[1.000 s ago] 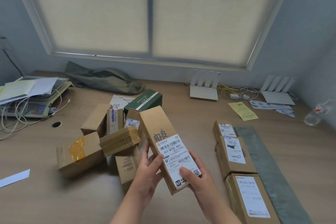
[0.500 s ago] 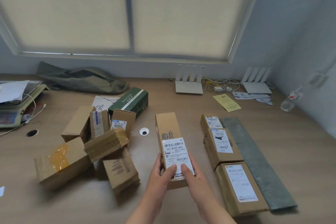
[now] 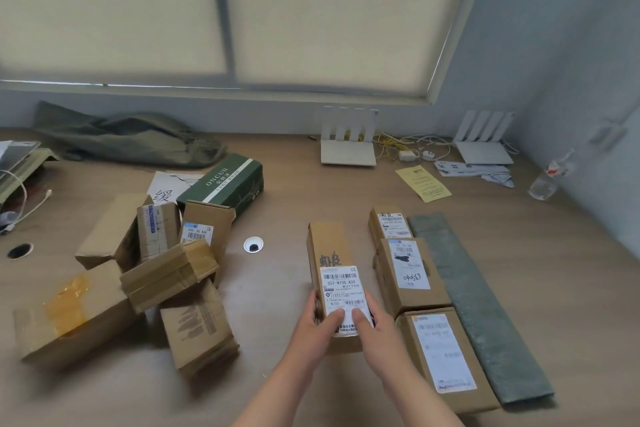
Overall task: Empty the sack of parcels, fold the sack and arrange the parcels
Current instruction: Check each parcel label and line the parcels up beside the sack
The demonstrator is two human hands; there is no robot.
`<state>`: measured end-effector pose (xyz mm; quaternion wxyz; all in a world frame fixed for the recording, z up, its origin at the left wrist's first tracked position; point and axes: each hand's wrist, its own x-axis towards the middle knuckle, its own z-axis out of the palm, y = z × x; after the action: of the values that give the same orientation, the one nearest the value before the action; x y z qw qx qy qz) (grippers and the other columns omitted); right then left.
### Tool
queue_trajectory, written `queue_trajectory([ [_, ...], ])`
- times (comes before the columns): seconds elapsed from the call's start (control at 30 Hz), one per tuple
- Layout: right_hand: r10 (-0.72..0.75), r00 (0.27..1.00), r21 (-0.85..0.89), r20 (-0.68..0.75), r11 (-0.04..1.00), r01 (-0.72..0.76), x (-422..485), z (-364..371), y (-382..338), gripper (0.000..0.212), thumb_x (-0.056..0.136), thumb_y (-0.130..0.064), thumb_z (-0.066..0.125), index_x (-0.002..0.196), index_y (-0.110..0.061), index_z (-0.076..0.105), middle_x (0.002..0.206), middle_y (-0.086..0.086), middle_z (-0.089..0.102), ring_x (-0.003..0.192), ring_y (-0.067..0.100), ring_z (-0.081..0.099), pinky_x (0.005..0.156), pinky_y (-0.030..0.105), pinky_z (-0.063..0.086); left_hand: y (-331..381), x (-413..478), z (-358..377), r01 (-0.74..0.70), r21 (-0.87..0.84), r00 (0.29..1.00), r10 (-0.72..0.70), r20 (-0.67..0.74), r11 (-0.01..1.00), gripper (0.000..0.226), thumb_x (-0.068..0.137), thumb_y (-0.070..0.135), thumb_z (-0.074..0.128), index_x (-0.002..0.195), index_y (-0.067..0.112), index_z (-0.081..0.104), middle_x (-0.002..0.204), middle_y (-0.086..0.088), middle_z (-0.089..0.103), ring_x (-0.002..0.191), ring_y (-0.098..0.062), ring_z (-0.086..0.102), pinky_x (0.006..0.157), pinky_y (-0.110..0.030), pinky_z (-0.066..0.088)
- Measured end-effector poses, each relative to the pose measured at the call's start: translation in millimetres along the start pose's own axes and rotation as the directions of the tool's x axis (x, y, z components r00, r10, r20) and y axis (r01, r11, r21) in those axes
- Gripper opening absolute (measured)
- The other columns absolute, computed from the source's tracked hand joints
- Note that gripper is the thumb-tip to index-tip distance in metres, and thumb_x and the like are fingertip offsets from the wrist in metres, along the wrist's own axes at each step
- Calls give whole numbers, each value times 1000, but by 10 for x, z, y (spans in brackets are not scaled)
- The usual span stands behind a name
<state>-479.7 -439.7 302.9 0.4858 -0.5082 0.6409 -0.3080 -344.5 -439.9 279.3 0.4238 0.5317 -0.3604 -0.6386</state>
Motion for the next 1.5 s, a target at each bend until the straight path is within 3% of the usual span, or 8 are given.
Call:
queue_trajectory([
  [0.07,13,1000,-58,0,998,-13,152,-98,91,40,100,-17,47,133,-40,55,119,-23,68,110,-6,61,99,29,51,-65,142,105,24,12,1000,-23,-15,1000,41,95,13,61,130,34,55,118,9,74,109,-10,70,99,-33,54],
  [0.2,9,1000,-172,8,985,-7,398,-250,225,35,99,-17,50,129,-35,57,117,-20,67,107,-4,61,81,11,46,-202,404,256,75,33,996,-74,-42,997,39,96,10,58,125,36,55,117,11,74,107,-6,70,92,-24,56],
  [0.5,54,998,-379,24,925,-41,775,-357,540,31,95,-25,58,124,-36,59,117,-17,67,105,5,61,87,25,51,-575,775,445,167,106,981,-155,-115,980,48,90,19,65,132,37,51,122,12,71,107,-4,69,98,-31,56],
  [0.67,80,995,-532,66,846,-33,717,-366,684,67,92,-21,55,152,-39,31,137,-8,54,122,14,54,103,32,46,-762,726,449,186,166,981,-173,-90,968,54,80,19,62,131,36,55,116,15,74,107,-5,70,99,-39,55],
  [0.77,105,990,-620,90,784,-26,616,-347,724,63,99,-23,46,157,-31,22,139,0,46,125,18,48,104,31,42,-813,667,457,172,231,984,-157,-82,958,58,80,16,61,134,37,52,119,16,73,107,0,68,99,-33,55],
  [0.9,78,997,-558,12,828,-58,398,-268,767,41,104,-31,37,144,-24,43,119,-8,44,109,8,46,102,29,44,-874,496,496,142,298,988,-119,-96,944,56,91,11,64,124,52,46,113,28,68,99,15,64,84,-15,54],
  [1.07,69,993,-648,99,761,12,112,-265,743,57,104,-30,41,156,-26,20,156,1,22,141,18,25,115,30,33,-997,210,512,172,300,983,-145,-109,938,52,91,12,65,122,50,47,114,22,70,99,11,66,80,-15,54],
  [1.5,24,993,-819,114,568,80,-397,-378,900,63,103,-18,47,157,-18,15,166,5,2,149,27,9,120,38,19,-1153,-257,712,205,333,979,-192,-73,920,75,81,31,74,132,61,27,112,24,70,97,8,68,86,-21,58],
])
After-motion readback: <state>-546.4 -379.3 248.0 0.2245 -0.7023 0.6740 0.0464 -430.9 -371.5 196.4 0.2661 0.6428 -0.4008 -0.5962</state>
